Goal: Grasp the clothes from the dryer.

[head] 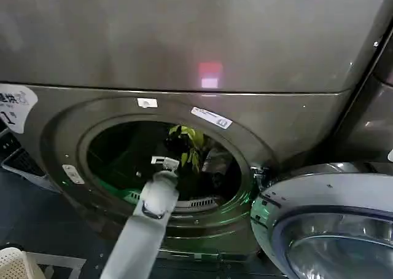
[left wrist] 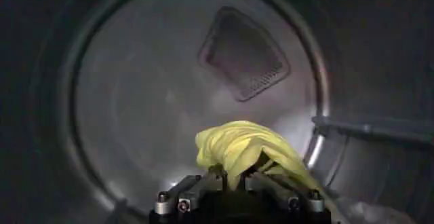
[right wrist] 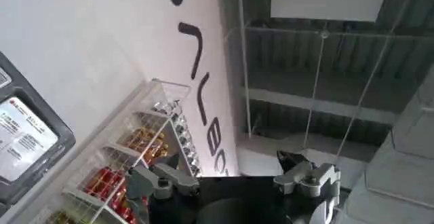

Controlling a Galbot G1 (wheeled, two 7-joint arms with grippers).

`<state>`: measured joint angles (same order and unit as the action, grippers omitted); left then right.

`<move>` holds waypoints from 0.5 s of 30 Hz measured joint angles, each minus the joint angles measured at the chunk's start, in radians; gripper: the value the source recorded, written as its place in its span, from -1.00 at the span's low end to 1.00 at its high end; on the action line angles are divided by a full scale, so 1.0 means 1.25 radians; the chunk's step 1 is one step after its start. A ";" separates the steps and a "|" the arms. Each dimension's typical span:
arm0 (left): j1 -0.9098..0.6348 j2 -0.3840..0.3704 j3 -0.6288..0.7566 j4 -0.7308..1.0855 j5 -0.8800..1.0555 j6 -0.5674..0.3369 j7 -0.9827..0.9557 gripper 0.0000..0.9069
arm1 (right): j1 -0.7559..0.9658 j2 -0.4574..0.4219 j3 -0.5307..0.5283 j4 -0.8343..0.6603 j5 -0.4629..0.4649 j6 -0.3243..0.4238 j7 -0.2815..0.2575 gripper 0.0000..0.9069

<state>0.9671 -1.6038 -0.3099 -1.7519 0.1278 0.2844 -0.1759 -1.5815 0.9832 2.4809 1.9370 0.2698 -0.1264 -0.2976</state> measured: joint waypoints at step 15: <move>0.034 -0.004 -0.013 -0.021 -0.029 -0.007 -0.016 -1.00 | 0.001 0.006 0.004 0.006 0.008 -0.009 0.011 1.00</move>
<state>1.0098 -1.6085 -0.3259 -1.7784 0.0911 0.2753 -0.1963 -1.5805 0.9901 2.4860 1.9448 0.2799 -0.1371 -0.2835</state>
